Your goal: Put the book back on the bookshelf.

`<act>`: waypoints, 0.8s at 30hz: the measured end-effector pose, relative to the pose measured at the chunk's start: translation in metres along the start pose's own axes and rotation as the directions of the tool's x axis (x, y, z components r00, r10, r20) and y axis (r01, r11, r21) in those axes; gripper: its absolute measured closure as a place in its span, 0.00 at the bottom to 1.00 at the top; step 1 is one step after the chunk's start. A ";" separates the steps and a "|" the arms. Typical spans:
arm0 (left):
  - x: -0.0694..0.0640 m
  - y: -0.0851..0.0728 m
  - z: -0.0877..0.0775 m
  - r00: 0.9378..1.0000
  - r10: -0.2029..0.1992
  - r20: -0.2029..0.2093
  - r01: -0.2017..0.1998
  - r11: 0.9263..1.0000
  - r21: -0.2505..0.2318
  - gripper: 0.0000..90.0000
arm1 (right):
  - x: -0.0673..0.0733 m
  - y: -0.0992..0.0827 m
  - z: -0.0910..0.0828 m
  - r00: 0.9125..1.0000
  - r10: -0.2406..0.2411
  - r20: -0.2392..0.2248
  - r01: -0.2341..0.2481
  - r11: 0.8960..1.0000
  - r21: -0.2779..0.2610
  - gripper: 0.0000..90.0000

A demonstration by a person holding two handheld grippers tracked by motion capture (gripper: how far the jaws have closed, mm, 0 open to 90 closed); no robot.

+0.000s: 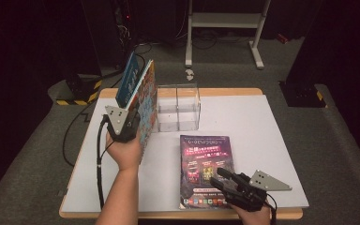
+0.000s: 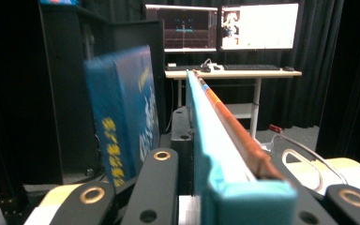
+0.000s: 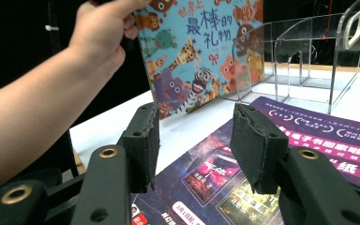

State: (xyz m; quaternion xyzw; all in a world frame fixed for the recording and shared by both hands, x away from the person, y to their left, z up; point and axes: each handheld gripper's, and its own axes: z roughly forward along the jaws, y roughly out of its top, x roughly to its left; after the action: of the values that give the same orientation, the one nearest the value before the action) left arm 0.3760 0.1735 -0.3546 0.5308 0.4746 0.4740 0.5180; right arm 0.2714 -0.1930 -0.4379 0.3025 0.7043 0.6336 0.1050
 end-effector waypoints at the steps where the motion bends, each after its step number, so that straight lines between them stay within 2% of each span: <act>1: 0.000 -0.002 0.000 1.000 0.001 0.000 -0.001 1.000 -0.004 0.89 | 0.000 0.000 0.000 1.000 0.002 0.000 -0.002 1.000 -0.001 0.58; 7: 0.003 -0.009 -0.005 1.000 -0.017 0.000 0.017 1.000 -0.017 0.89 | 0.000 -0.001 0.001 1.000 0.002 -0.002 -0.002 1.000 0.005 0.58; 17: 0.009 -0.016 -0.017 1.000 0.002 0.025 -0.003 1.000 0.006 0.88 | 0.001 -0.004 0.005 1.000 -0.002 -0.004 0.002 1.000 0.021 0.58; 21: 0.015 -0.014 -0.021 0.998 -0.002 0.058 0.000 1.000 0.027 0.86 | 0.001 -0.005 0.007 1.000 -0.003 -0.004 0.003 1.000 0.029 0.57; 24: 0.019 -0.013 -0.025 0.996 -0.025 0.086 0.021 0.999 0.044 0.82 | 0.002 -0.007 0.008 1.000 -0.006 -0.004 0.006 0.999 0.038 0.57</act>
State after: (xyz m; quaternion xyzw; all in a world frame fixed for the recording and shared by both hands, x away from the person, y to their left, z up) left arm 0.3533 0.1947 -0.3667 0.5563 0.4680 0.4344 0.5317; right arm 0.2725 -0.1856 -0.4454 0.3009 0.7174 0.6203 0.0996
